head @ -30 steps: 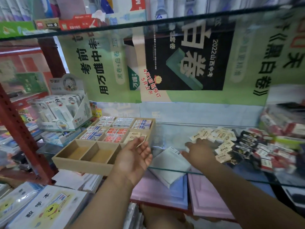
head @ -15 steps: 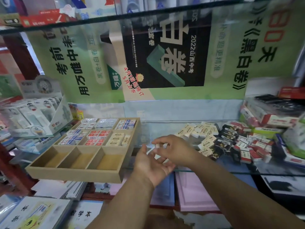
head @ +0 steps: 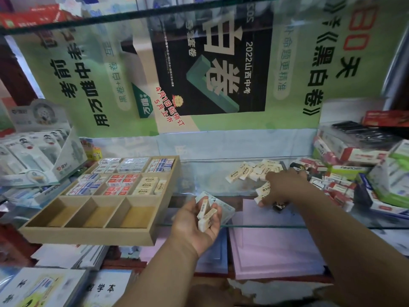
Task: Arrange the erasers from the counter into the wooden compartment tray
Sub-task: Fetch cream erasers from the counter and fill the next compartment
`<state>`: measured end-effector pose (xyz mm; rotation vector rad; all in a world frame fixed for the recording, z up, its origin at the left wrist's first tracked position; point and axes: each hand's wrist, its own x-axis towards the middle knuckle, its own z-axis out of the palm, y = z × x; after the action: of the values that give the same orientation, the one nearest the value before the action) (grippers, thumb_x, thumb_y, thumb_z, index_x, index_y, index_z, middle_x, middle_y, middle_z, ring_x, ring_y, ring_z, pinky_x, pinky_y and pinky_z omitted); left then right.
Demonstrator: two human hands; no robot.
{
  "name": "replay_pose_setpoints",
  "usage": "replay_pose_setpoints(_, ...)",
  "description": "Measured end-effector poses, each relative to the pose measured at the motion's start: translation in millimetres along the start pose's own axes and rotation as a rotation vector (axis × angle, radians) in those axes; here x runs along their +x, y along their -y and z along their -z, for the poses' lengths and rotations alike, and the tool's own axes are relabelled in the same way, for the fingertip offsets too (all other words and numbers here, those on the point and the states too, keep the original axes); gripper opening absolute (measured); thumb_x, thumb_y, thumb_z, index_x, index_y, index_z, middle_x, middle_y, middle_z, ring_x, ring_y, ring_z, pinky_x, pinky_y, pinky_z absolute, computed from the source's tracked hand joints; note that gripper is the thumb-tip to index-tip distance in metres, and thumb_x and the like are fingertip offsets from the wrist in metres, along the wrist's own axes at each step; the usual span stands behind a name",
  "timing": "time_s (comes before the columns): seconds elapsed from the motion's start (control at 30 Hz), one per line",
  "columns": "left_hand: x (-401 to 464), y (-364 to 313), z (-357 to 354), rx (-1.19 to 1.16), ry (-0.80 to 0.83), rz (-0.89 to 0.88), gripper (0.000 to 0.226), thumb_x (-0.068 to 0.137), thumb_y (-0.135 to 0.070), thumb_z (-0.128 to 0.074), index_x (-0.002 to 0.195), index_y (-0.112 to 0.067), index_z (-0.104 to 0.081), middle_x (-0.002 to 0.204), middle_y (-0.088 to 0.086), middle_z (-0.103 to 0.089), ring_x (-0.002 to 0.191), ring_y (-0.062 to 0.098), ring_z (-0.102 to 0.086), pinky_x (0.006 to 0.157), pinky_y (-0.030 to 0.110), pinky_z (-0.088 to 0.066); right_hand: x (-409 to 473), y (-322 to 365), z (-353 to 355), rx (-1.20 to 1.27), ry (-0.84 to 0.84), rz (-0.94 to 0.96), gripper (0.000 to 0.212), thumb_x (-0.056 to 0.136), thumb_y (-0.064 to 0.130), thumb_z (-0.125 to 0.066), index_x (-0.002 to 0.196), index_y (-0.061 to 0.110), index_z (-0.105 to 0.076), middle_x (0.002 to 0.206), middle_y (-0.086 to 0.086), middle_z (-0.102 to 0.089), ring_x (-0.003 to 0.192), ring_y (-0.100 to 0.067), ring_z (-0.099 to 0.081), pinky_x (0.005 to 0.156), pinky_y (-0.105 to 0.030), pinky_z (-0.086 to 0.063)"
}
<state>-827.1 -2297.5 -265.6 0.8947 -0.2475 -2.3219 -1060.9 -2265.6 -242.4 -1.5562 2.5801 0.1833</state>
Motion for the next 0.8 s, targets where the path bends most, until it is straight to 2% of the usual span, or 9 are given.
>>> replay_pose_setpoints(0.1,-2,1,-2,-0.002,0.013,-0.005,0.022,0.094,-0.028,-0.054,0.09,-0.01,-0.064,0.082,0.013,-0.062,0.074,0.022,-0.06,0.044,0.02,-0.052,6,8,2,0.019,-0.02,0.048,0.075,0.066,0.058,-0.073,0.129,0.029,-0.045,0.134,-0.001,-0.052,0.135,-0.034,-0.026,0.101,-0.045,-0.026)
replay_pose_setpoints(0.27,-6,1,-1,0.009,0.013,-0.003,0.023,0.094,-0.03,-0.054,0.097,-0.01,-0.065,0.085,0.012,-0.062,0.072,0.023,-0.061,0.045,0.02,-0.052,19,20,-7,0.097,0.015,0.18,0.072,0.07,0.044,-0.077,0.134,0.033,-0.045,0.135,0.002,-0.052,0.126,-0.025,-0.041,0.099,-0.034,-0.035)
replay_pose_setpoints(0.37,-8,0,1,0.002,0.011,-0.011,0.028,0.095,-0.032,-0.052,0.1,-0.008,-0.066,0.088,0.013,-0.063,0.072,0.022,-0.06,0.047,0.02,-0.051,27,29,-9,0.148,0.049,0.256,0.067,0.074,0.038,-0.077,0.133,0.027,-0.049,0.135,-0.002,-0.051,0.122,-0.021,-0.047,0.09,-0.025,-0.037)
replay_pose_setpoints(0.5,-12,-2,5,-0.009,-0.014,-0.024,0.034,0.096,-0.031,-0.05,0.087,-0.004,-0.067,0.081,0.015,-0.064,0.072,0.022,-0.059,0.046,0.02,-0.05,35,47,-19,0.187,0.011,0.285,0.054,0.077,0.043,-0.073,0.126,0.033,-0.053,0.129,-0.004,-0.048,0.111,-0.023,-0.054,0.092,-0.032,-0.044)
replay_pose_setpoints(0.53,-12,-3,5,-0.01,-0.021,-0.029,0.035,0.096,-0.031,-0.049,0.083,-0.004,-0.068,0.078,0.016,-0.065,0.072,0.022,-0.059,0.045,0.019,-0.05,35,52,-23,0.196,-0.01,0.289,0.049,0.079,0.043,-0.07,0.124,0.035,-0.052,0.127,-0.004,-0.047,0.108,-0.024,-0.054,0.09,-0.034,-0.044)
replay_pose_setpoints(0.6,-13,-5,5,-0.006,-0.041,-0.042,0.037,0.097,-0.03,-0.049,0.08,-0.004,-0.068,0.074,0.016,-0.066,0.072,0.022,-0.059,0.046,0.02,-0.05,36,60,-27,0.225,-0.037,0.294,0.045,0.084,0.04,-0.066,0.125,0.032,-0.051,0.124,-0.004,-0.044,0.103,-0.024,-0.056,0.08,-0.027,-0.04)
replay_pose_setpoints(0.67,-12,-7,7,-0.001,-0.067,-0.064,0.034,0.097,-0.029,-0.049,0.084,-0.004,-0.067,0.076,0.016,-0.067,0.073,0.023,-0.059,0.05,0.022,-0.053,38,62,-25,0.272,-0.053,0.301,0.046,0.084,0.033,-0.068,0.127,0.026,-0.052,0.124,-0.007,-0.046,0.099,-0.024,-0.058,0.073,-0.024,-0.039)
replay_pose_setpoints(0.73,-12,-9,9,0.004,-0.091,-0.087,0.031,0.097,-0.029,-0.05,0.088,-0.004,-0.066,0.085,0.017,-0.067,0.078,0.023,-0.06,0.058,0.027,-0.056,39,61,-20,0.341,-0.084,0.286,0.045,0.081,0.029,-0.071,0.123,0.024,-0.056,0.124,-0.01,-0.05,0.095,-0.026,-0.062,0.073,-0.027,-0.048)
replay_pose_setpoints(0.8,-11,-10,10,0.011,-0.096,-0.102,0.029,0.096,-0.029,-0.052,0.09,-0.004,-0.066,0.094,0.018,-0.066,0.085,0.025,-0.061,0.068,0.035,-0.056,35,62,-8,0.413,-0.142,0.265,0.043,0.077,0.029,-0.075,0.118,0.025,-0.06,0.12,-0.01,-0.053,0.091,-0.026,-0.063,0.074,-0.027,-0.05)
